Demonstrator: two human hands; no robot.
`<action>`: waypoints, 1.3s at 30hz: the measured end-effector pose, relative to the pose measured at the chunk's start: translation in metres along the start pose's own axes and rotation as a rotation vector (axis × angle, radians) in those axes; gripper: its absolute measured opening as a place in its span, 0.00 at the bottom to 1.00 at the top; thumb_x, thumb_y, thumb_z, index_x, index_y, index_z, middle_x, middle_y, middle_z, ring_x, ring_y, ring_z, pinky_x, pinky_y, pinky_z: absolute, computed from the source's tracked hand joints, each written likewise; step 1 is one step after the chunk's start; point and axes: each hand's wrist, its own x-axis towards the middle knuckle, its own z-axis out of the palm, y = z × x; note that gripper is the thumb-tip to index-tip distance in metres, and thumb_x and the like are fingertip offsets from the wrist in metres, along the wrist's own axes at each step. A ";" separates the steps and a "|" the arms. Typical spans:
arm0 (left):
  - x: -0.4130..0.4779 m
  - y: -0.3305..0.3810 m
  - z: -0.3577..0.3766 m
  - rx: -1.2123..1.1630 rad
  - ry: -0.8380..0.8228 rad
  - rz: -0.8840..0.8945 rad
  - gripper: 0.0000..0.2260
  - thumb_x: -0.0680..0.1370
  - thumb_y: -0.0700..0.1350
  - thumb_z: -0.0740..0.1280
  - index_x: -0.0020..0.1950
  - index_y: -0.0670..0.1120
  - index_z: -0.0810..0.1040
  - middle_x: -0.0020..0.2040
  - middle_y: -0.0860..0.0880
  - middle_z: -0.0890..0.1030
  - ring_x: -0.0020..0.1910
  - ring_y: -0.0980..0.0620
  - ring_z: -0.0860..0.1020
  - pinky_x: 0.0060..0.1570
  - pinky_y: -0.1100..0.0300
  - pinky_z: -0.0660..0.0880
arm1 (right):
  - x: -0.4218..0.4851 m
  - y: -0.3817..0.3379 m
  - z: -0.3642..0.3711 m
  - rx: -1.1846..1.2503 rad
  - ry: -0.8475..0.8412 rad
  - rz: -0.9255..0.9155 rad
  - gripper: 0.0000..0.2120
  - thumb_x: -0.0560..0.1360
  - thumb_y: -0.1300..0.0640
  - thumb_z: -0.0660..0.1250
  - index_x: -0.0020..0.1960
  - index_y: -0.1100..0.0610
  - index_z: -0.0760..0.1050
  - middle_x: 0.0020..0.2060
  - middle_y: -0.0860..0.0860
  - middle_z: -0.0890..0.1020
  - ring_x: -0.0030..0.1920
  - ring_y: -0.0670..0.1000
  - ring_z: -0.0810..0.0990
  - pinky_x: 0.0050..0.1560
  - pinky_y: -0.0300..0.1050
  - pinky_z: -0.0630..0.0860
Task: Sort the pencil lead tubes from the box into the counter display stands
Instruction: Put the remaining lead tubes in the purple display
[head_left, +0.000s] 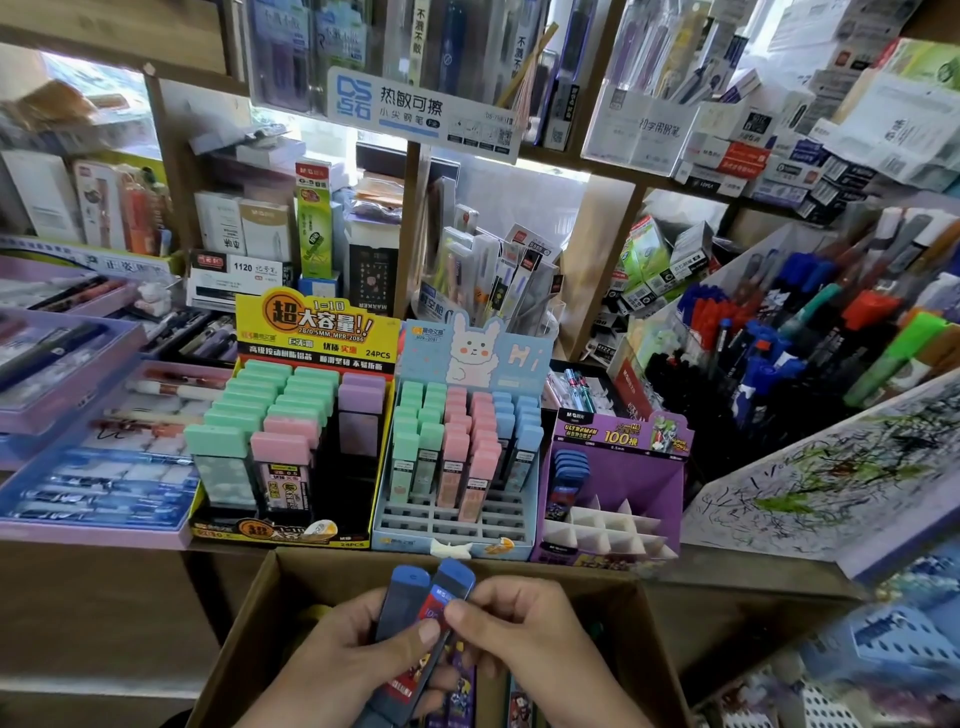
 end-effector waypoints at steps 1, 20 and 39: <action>0.000 0.000 0.000 -0.022 0.005 -0.016 0.17 0.71 0.40 0.74 0.59 0.39 0.83 0.49 0.30 0.85 0.44 0.36 0.86 0.37 0.52 0.83 | 0.000 0.001 0.000 0.035 0.001 -0.002 0.09 0.73 0.52 0.77 0.44 0.59 0.85 0.35 0.56 0.85 0.33 0.49 0.82 0.31 0.39 0.75; 0.010 0.002 -0.005 -0.191 0.193 -0.082 0.10 0.82 0.38 0.66 0.55 0.31 0.81 0.35 0.36 0.78 0.33 0.39 0.79 0.30 0.51 0.80 | -0.011 -0.031 -0.084 -0.078 0.519 -0.468 0.08 0.76 0.54 0.71 0.48 0.41 0.84 0.38 0.53 0.87 0.37 0.51 0.86 0.38 0.39 0.83; 0.012 -0.001 -0.008 -0.218 0.165 -0.079 0.10 0.82 0.35 0.64 0.56 0.30 0.80 0.34 0.36 0.78 0.33 0.38 0.79 0.29 0.51 0.80 | 0.029 -0.010 -0.093 -0.352 0.626 -0.448 0.06 0.77 0.58 0.74 0.47 0.48 0.83 0.38 0.41 0.86 0.39 0.41 0.85 0.39 0.37 0.82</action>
